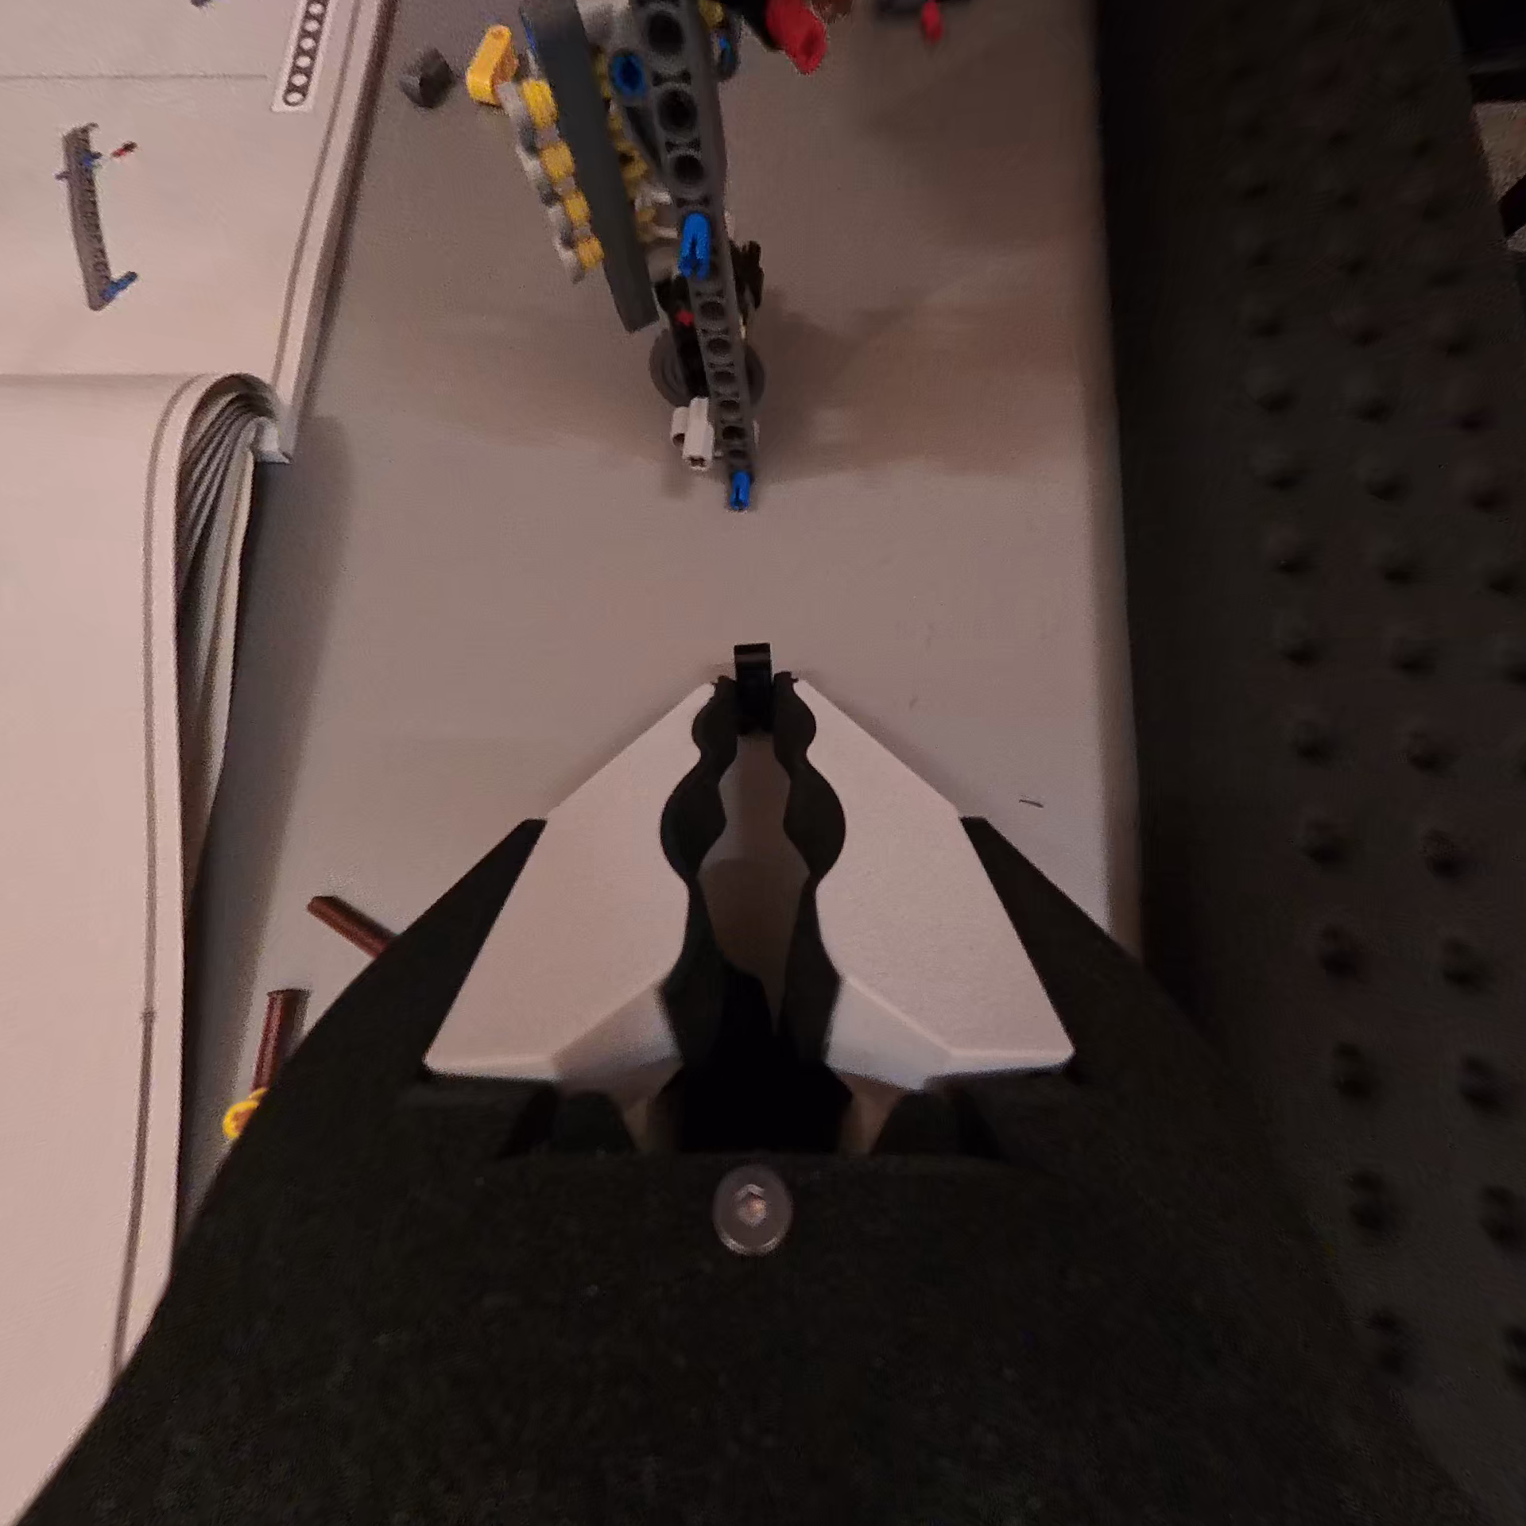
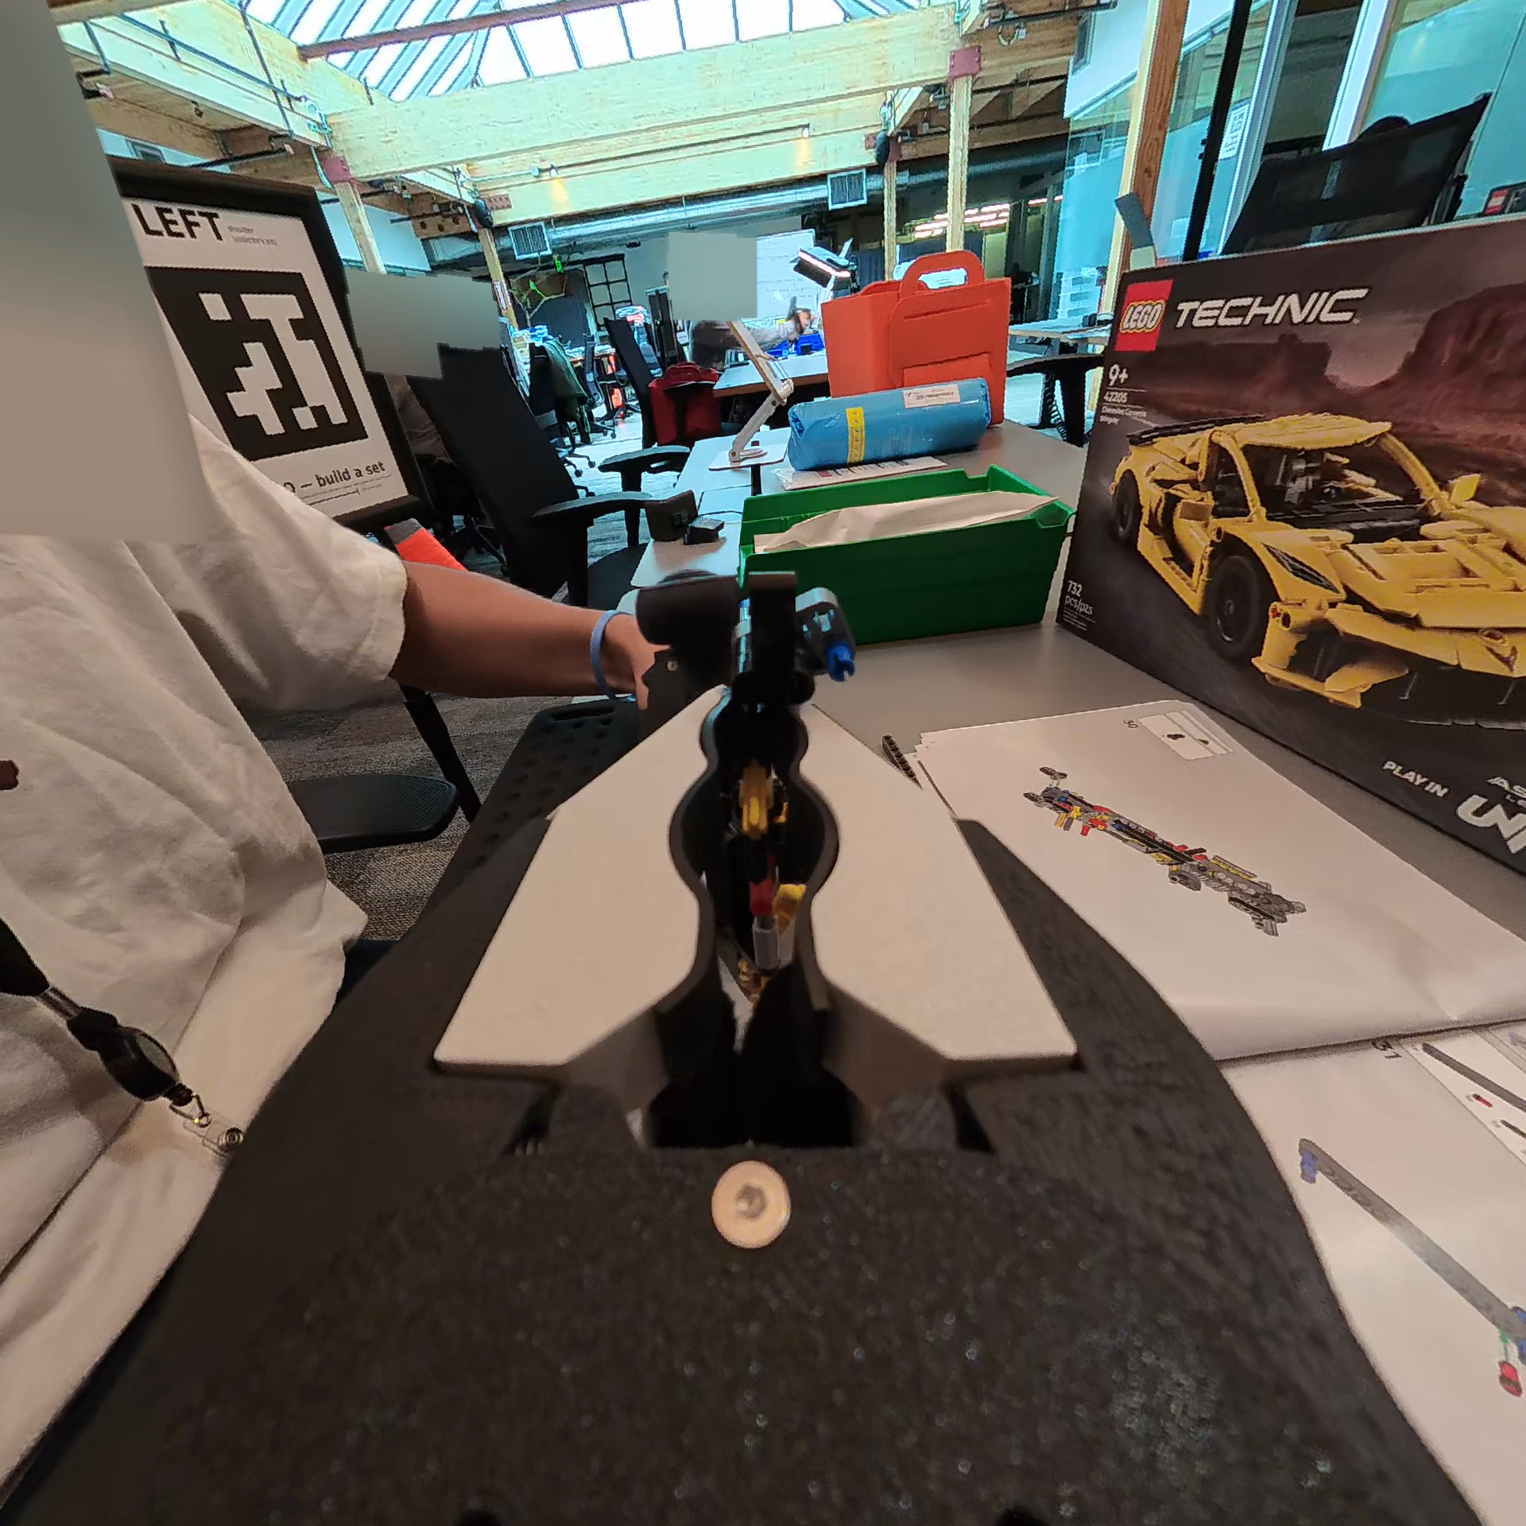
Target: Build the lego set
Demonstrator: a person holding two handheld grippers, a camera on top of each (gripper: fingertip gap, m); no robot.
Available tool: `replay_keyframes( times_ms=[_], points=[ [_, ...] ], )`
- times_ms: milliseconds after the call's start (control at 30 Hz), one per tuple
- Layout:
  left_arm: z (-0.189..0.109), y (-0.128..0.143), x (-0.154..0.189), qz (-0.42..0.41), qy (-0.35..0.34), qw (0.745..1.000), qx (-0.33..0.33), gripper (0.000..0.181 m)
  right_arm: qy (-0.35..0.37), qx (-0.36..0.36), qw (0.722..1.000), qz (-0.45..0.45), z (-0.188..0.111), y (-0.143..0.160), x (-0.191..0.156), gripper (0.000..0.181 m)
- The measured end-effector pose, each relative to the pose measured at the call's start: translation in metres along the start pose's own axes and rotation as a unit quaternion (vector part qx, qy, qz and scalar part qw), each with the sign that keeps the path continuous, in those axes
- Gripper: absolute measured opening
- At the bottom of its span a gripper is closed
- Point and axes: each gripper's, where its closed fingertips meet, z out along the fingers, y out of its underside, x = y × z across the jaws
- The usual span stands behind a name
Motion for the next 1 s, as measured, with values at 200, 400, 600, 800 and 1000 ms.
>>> replay_keyframes(
  times_ms=[200, 400, 600, 800, 1000],
  points=[
    [-0.003, 0.003, 0.001, 0.022, -0.006, 0.999, -0.028, 0.007, 0.001, -0.001, 1.0, 0.0, 0.0, 0.0, 0.0, 0.007],
    [-0.007, 0.007, 0.002, 0.026, -0.004, 0.999, -0.035, 0.009, -0.002, -0.001, 1.0, 0.0, 0.0, 0.0, -0.001, 0.007],
    [-0.007, 0.009, 0.003, 0.041, -0.001, 0.998, -0.047, 0.016, -0.004, -0.002, 1.0, 0.001, 0.0, 0.0, -0.001, 0.007],
    [-0.005, 0.012, 0.004, 0.041, 0.009, 0.998, -0.049, 0.024, -0.005, -0.002, 1.0, 0.002, 0.0, 0.0, -0.001, 0.007],
    [-0.005, 0.012, 0.005, 0.042, 0.025, 0.998, -0.048, 0.026, -0.006, -0.002, 1.0, 0.003, 0.0, 0.001, -0.001, 0.007]
  ],
)
